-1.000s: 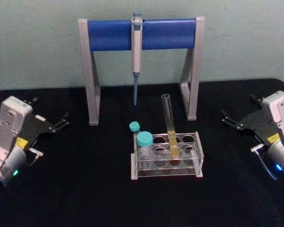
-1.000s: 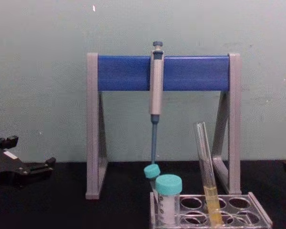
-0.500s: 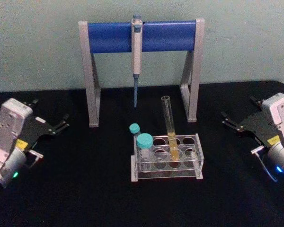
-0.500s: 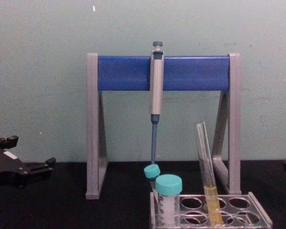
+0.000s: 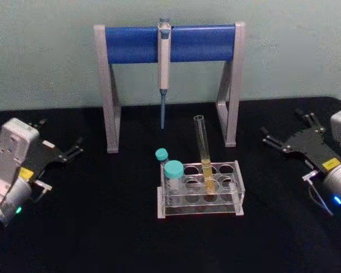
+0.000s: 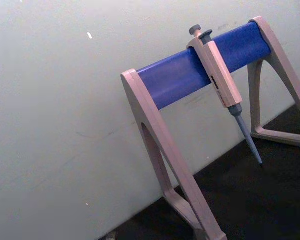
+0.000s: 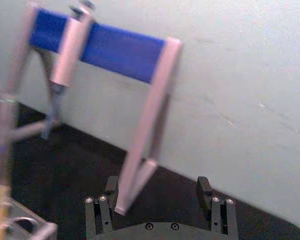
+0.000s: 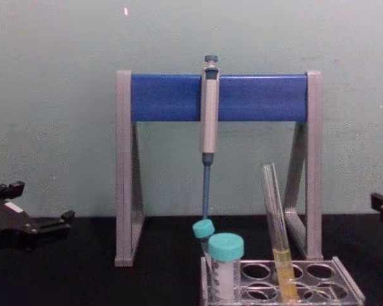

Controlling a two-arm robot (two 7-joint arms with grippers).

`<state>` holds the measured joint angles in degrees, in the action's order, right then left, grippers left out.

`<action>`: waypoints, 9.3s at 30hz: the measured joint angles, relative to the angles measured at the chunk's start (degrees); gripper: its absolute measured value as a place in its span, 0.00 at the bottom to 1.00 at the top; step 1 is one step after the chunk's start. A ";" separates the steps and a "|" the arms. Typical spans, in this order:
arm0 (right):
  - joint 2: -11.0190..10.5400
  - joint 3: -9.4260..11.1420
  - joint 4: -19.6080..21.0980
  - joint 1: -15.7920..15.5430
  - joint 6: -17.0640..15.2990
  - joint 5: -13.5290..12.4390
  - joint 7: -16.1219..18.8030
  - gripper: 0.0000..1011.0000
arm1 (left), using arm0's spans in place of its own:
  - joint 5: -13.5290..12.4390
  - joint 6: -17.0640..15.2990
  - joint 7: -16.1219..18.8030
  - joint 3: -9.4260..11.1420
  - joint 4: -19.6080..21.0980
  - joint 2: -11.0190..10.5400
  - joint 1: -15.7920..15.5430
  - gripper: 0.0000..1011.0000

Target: Pick up the test tube from the test tube rack, shake it, then place it back into the test tube rack.

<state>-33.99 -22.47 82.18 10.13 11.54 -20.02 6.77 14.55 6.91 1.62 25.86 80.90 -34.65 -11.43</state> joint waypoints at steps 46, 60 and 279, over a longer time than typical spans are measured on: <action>7.97 -3.56 -0.62 7.81 -14.02 -3.17 20.41 0.99 | 0.00 0.00 0.00 0.00 0.00 0.00 0.00 0.99; 8.35 -3.20 -0.61 8.71 -17.39 -3.47 21.07 0.99 | 0.00 0.00 0.00 0.00 0.00 0.00 0.00 0.99; 2.83 -1.41 2.65 10.84 -7.52 -17.20 36.66 0.23 | -0.01 0.00 0.00 0.00 0.00 0.00 0.00 0.99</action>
<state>-31.16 -23.88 84.83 20.96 4.03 -37.22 43.43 14.55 6.91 1.62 25.86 80.90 -34.65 -11.43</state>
